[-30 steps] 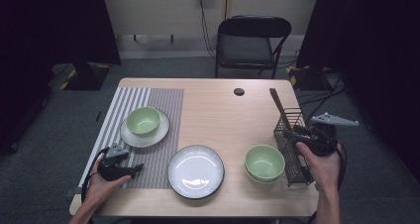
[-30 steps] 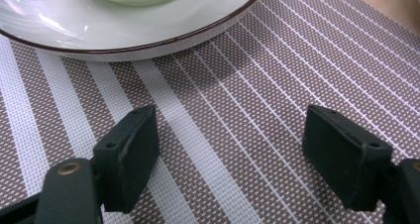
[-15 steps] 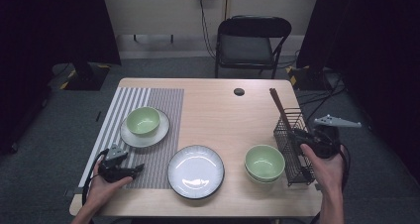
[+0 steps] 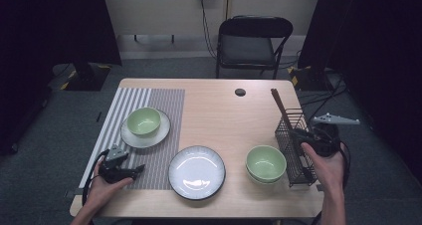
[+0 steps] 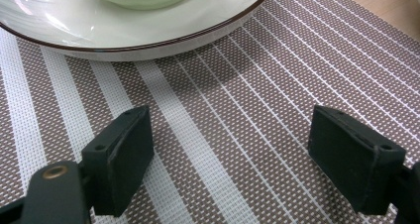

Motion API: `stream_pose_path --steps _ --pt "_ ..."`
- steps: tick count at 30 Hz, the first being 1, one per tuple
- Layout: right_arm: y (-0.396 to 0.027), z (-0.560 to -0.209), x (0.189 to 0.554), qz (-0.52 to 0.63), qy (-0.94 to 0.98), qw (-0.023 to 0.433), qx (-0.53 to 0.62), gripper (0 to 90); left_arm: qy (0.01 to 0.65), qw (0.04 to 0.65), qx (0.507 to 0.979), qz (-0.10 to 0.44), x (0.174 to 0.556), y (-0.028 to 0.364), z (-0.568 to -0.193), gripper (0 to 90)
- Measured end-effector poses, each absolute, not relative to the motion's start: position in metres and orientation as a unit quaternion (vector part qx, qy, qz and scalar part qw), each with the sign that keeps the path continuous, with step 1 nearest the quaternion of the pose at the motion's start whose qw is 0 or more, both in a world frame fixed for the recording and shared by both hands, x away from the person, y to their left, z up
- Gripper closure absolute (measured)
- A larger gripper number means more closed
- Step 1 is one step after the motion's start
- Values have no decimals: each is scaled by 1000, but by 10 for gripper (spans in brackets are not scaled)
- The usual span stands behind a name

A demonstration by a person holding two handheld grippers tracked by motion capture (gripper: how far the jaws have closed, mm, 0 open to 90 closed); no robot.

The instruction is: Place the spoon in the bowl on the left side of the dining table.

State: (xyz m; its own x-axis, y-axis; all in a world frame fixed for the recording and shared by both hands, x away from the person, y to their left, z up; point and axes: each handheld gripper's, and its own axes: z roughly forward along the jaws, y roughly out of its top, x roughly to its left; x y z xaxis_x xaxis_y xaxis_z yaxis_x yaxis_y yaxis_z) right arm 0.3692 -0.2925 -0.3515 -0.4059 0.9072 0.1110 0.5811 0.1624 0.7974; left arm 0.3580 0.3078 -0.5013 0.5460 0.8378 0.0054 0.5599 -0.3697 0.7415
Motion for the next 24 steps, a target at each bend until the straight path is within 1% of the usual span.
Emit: stream_pose_path --steps 4,5,10,12,13,24 --pt "-293 -352 369 406 734 204 504 737 434 355 805 196 358 308 -501 172" --pt "-292 -352 369 405 736 206 502 756 433 354 805 196 358 308 -501 172" --pt "-287 -353 371 395 747 210 492 784 432 355 806 195 358 308 -501 173" --pt "-287 -353 371 392 747 214 492 829 432 355 806 195 358 308 -501 173" --pt "-288 -353 371 393 746 213 494 836 432 355 806 195 358 308 -501 173" --pt "-291 -353 368 397 750 209 487 867 431 355 807 194 358 309 -501 173"
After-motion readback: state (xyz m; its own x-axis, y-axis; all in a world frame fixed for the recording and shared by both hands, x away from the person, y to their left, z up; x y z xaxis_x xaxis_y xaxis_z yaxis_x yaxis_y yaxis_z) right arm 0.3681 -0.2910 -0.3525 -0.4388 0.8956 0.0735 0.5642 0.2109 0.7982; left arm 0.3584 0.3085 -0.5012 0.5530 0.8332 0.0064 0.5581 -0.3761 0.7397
